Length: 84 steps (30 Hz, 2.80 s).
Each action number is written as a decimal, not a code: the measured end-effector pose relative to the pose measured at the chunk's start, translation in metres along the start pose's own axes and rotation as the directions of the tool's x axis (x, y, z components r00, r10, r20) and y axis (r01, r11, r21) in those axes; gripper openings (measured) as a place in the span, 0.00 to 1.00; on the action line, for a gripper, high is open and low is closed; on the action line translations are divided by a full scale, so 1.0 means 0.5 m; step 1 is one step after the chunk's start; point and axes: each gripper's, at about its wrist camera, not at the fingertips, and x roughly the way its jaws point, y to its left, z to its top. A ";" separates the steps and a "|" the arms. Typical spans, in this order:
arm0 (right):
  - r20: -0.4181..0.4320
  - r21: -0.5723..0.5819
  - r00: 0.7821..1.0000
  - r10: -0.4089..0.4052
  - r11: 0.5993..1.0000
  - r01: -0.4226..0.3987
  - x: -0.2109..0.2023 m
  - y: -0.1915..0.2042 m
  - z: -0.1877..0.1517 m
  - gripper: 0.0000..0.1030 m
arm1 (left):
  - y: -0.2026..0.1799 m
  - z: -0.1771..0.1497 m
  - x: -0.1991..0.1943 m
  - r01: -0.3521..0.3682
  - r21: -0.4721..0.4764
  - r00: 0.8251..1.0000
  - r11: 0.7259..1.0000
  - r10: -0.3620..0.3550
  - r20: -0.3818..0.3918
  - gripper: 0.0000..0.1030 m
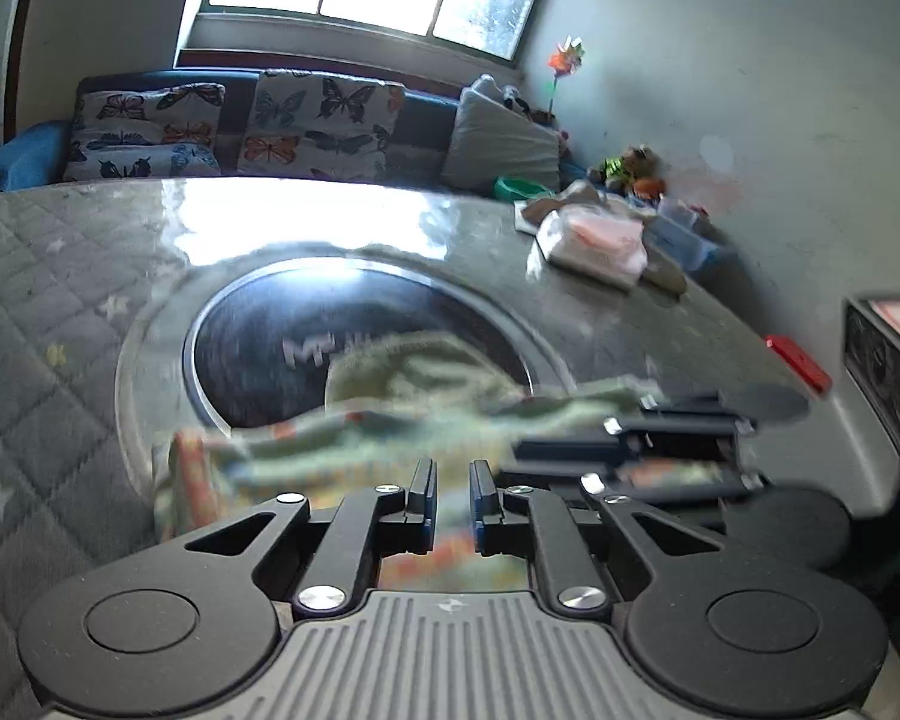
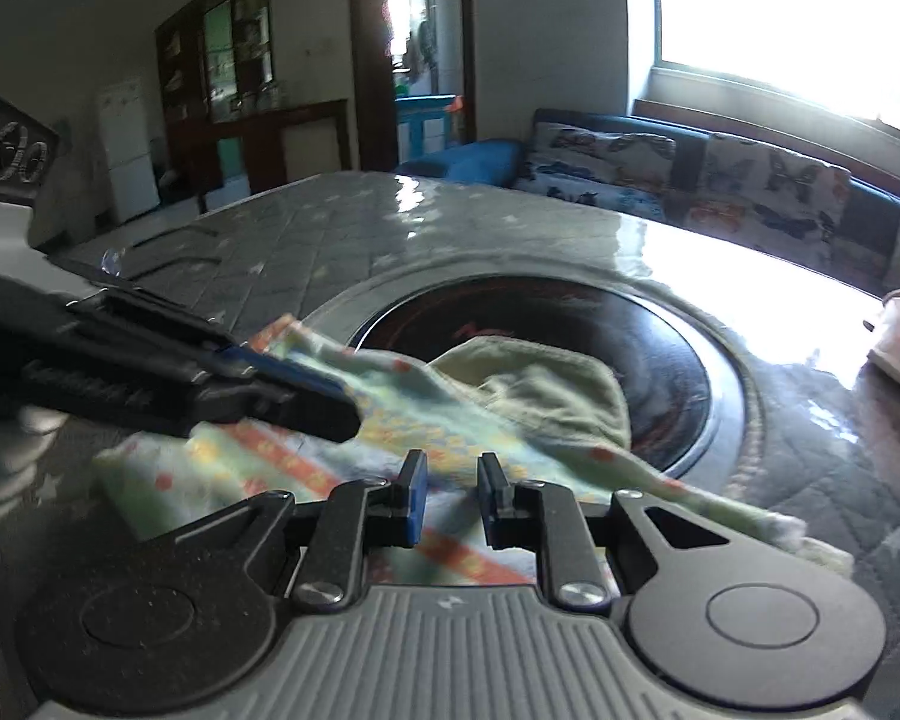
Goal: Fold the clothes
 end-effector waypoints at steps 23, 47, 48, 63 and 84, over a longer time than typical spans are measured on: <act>0.013 -0.158 0.999 0.037 0.987 -0.035 -0.091 0.126 -0.062 0.35 | 0.022 -0.106 -0.110 -0.058 -0.078 0.998 0.995 0.060 0.022 0.13; -0.067 0.118 0.992 -0.106 0.987 0.113 -0.191 -0.044 -0.139 0.36 | -0.006 -0.101 -0.099 -0.080 -0.043 0.997 0.996 0.079 -0.009 0.17; -0.067 0.125 0.992 -0.106 0.986 0.114 -0.195 -0.050 -0.140 0.35 | -0.007 -0.099 -0.101 -0.081 -0.044 0.997 0.996 0.081 -0.009 0.17; -0.107 -0.052 0.975 -0.195 0.980 0.190 -0.232 -0.094 -0.088 0.48 | -0.016 -0.066 -0.103 -0.136 -0.053 0.990 0.989 0.134 -0.040 0.46; 0.017 -0.016 0.995 -0.099 0.995 0.099 -0.209 0.019 -0.100 0.94 | -0.036 -0.060 -0.138 -0.225 -0.080 0.974 0.971 0.223 -0.026 0.87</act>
